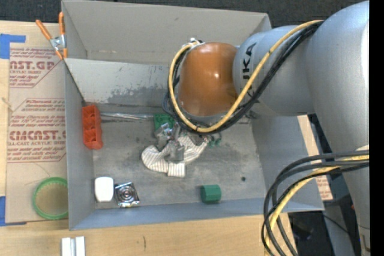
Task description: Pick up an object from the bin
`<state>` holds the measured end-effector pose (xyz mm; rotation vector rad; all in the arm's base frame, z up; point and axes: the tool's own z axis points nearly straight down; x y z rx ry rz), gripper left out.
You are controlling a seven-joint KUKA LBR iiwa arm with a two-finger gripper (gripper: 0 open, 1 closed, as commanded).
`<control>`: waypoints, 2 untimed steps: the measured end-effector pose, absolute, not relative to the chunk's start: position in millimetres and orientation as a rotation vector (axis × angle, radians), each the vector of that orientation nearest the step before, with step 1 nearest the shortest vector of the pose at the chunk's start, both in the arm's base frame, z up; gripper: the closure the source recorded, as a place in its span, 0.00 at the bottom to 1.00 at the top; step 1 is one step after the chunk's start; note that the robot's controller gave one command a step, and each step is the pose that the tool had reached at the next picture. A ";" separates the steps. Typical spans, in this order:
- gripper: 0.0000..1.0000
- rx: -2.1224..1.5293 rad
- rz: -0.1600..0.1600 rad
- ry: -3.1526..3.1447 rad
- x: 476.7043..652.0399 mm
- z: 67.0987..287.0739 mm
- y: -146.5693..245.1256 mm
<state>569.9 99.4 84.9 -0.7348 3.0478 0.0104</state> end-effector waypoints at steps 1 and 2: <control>1.00 -0.734 0.011 3.048 569.9 84.9 99.3; 1.00 -0.681 0.012 3.052 568.5 247.9 112.2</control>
Offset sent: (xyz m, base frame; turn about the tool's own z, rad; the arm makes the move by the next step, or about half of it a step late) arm -0.0031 0.0121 0.1609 0.0332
